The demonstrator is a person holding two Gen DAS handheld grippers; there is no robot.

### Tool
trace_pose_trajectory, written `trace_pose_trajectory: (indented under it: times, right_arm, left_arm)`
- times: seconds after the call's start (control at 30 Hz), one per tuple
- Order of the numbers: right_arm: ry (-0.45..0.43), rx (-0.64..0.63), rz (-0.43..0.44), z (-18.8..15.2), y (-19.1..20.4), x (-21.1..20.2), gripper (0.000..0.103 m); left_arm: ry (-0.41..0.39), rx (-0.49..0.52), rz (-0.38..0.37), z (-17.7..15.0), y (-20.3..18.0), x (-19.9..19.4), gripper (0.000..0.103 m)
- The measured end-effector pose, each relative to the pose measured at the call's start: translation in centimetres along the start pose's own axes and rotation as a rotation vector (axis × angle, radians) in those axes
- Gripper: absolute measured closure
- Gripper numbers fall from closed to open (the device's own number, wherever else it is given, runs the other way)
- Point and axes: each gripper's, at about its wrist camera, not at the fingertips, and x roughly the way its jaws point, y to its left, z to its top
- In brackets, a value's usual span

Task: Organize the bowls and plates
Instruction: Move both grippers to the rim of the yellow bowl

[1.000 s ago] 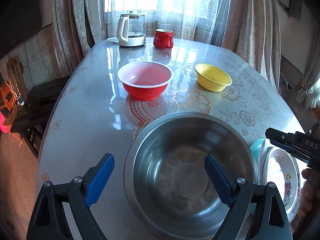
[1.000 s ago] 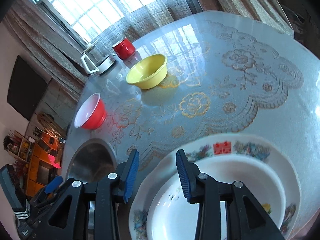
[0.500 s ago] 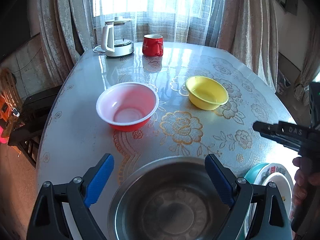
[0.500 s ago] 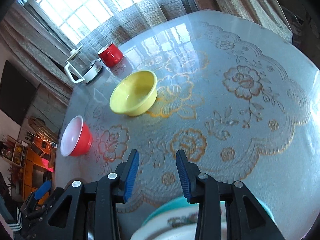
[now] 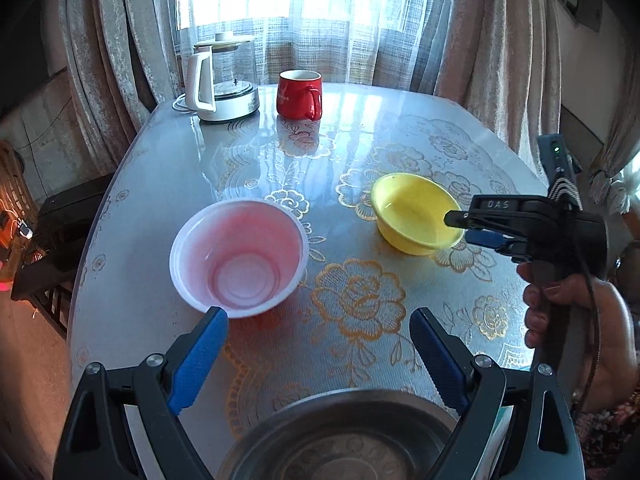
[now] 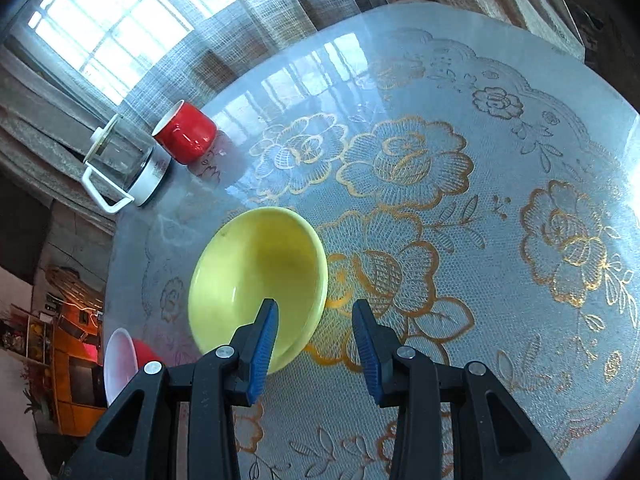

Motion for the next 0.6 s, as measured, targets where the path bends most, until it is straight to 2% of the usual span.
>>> trace_pose_trajectory:
  times: [0.07, 0.23, 0.37, 0.6]
  right_arm:
    - [0.018, 0.014, -0.004, 0.2, -0.4, 1.1, 0.064]
    - [0.047, 0.016, 0.038, -0.4, -1.2, 2.0, 0.079]
    - [0.051, 0.007, 0.042, -1.2, -2.4, 1.4, 0.083]
    - [0.056, -0.027, 0.021, -2.0, -3.4, -0.1, 0.083]
  left_arm:
    - [0.008, 0.008, -0.006, 0.5, 0.0, 0.5, 0.01]
    - [0.024, -0.006, -0.015, 1.7, -0.2, 2.0, 0.01]
    - [0.042, -0.014, -0.027, 2.7, -1.1, 3.3, 0.01]
    - [0.048, 0.022, -0.042, 4.4, -4.1, 5.7, 0.01]
